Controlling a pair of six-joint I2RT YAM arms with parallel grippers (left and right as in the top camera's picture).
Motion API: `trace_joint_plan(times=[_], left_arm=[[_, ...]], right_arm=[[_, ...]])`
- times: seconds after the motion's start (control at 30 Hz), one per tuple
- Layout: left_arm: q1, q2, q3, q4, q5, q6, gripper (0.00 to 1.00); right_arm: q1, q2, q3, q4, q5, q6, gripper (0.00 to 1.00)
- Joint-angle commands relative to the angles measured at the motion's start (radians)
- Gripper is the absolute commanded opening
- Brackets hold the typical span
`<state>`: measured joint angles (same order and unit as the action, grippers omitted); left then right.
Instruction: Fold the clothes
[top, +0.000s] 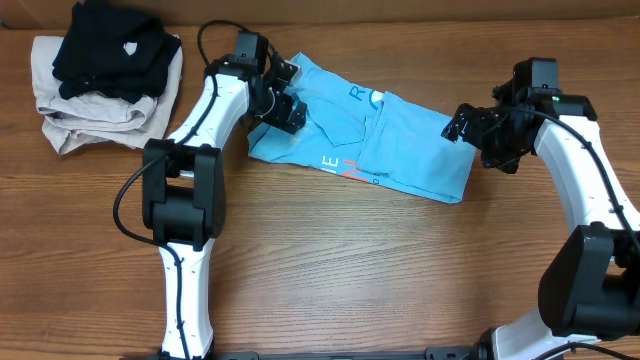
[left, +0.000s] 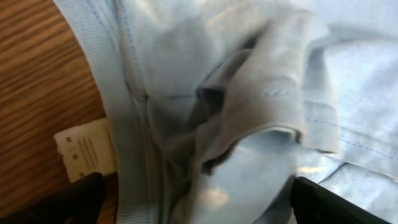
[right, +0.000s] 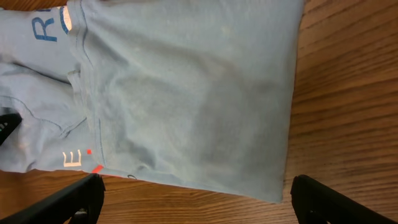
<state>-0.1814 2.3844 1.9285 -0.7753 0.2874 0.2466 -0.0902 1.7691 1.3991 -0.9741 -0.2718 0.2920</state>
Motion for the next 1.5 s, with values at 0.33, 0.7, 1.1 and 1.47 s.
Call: trace_joint_plan(times=[0.33,0.7,1.1,1.47], left_arm=[[-0.002,0.073,0.019,-0.01,0.017,-0.048,0.08],[0.045,0.067,0.324,-0.337,-0.038,-0.132,0.04],[0.022,0.067,0.688,-0.678,-0.087,-0.127,0.04],[-0.146,0.067,0.813,-0.701,-0.085,-0.113,0.04]], right_arm=[[0.008,0.005,0.014,0.052,0.009,-0.008,0.68],[0.056,0.107,-0.076,0.22,-0.107,0.051,0.04],[0.07,0.322,-0.106,0.404,-0.238,0.082,0.04],[0.076,0.383,-0.106,0.394,-0.266,0.082,0.04]])
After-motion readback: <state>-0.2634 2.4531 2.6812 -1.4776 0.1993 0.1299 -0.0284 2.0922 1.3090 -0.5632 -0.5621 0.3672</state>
